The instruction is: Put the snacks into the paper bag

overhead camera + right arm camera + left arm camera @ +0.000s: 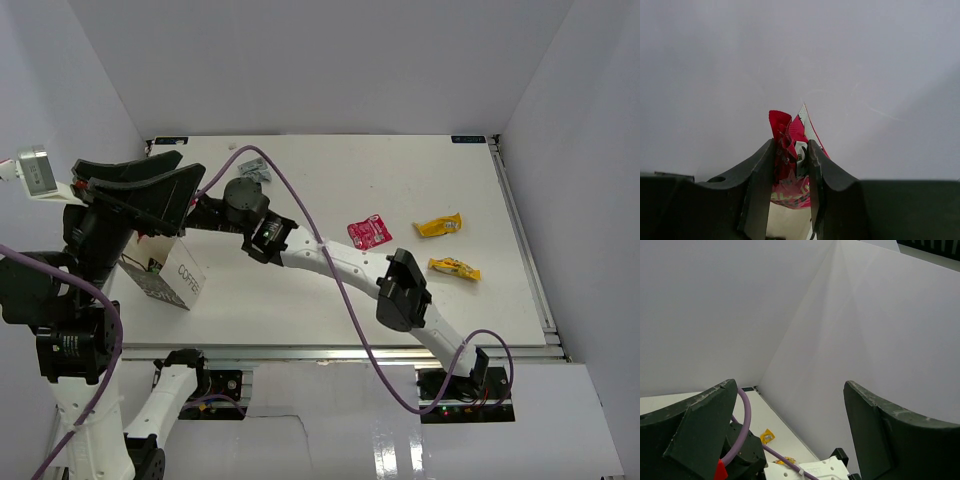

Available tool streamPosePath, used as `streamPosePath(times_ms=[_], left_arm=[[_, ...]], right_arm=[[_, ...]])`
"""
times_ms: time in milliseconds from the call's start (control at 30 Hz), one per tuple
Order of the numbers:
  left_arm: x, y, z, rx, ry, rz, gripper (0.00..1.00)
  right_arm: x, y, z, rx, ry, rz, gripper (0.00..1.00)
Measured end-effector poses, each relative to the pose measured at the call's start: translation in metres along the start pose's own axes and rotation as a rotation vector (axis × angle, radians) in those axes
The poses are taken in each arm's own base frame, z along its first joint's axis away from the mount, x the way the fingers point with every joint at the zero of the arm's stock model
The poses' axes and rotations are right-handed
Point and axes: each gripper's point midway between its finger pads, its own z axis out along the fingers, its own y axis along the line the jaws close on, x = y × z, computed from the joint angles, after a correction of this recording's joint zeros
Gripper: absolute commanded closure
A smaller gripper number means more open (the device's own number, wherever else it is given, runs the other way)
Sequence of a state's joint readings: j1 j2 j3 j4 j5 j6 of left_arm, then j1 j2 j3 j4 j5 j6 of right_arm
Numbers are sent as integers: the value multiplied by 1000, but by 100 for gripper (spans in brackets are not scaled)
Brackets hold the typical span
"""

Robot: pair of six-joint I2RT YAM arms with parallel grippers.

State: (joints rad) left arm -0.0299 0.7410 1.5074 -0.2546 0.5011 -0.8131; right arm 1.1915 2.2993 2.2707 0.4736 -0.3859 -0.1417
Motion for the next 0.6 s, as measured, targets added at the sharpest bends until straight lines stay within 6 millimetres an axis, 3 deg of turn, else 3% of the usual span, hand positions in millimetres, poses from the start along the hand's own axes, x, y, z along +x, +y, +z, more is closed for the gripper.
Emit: streamPosePath(times_ms=[133, 433, 600], left_arm=[[1, 1, 0, -4, 5, -8, 2], [6, 6, -1, -18, 18, -29, 2], [9, 8, -1, -27, 26, -35, 2]], right_arm=[[-4, -3, 8, 62, -69, -17, 92], [48, 11, 9, 75, -24, 27, 92], [55, 10, 8, 87, -14, 13, 89]])
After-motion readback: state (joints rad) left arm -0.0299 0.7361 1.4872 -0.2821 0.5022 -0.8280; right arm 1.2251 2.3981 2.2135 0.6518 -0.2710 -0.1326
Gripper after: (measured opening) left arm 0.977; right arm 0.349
